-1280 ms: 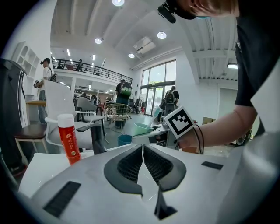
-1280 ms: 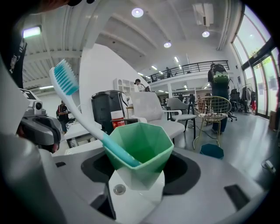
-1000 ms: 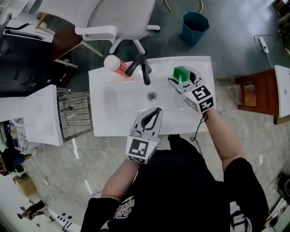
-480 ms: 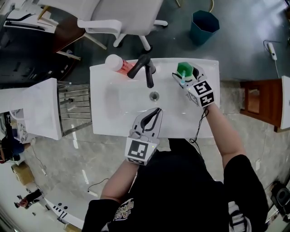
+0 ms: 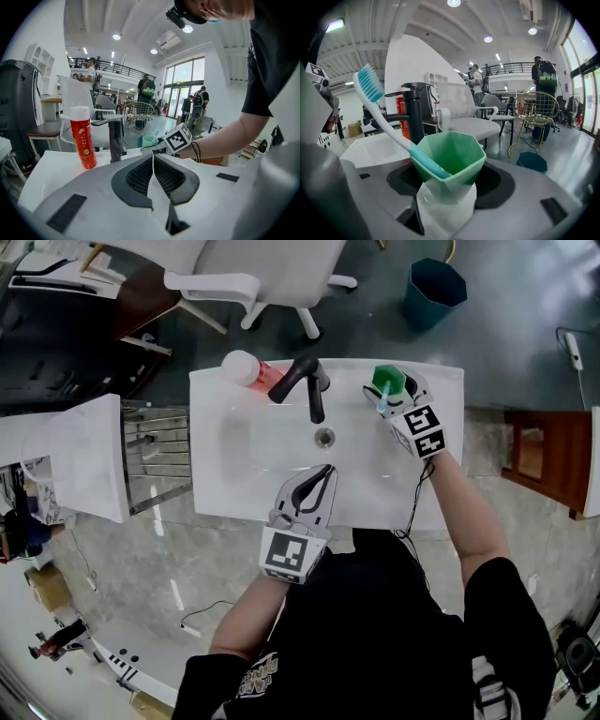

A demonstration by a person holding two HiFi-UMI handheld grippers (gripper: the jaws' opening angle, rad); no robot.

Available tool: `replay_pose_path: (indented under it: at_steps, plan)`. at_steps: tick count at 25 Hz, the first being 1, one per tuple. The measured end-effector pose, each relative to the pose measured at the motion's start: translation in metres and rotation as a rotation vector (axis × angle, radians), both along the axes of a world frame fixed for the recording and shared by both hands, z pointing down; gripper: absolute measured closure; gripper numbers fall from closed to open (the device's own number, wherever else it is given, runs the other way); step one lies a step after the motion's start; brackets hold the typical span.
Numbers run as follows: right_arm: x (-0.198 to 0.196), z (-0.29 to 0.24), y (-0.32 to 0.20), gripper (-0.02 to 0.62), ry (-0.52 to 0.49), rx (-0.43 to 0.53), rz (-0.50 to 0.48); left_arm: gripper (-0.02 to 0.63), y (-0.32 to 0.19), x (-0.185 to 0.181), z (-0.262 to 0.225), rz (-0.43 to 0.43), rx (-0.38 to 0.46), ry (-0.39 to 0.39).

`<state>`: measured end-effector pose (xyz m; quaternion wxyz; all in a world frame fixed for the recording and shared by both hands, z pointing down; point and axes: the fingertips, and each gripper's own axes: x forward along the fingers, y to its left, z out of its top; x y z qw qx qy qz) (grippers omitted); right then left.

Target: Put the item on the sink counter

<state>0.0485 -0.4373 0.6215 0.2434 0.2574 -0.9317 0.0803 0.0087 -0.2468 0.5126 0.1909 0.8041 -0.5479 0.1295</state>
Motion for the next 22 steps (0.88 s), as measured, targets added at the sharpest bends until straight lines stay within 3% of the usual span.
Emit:
replay_pose_path:
  at_steps: [22]
  plan:
    - [0.006,0.012,0.004,0.212,0.020,-0.022,0.021,0.584,0.004,-0.007,0.000,-0.016,-0.011,0.021]
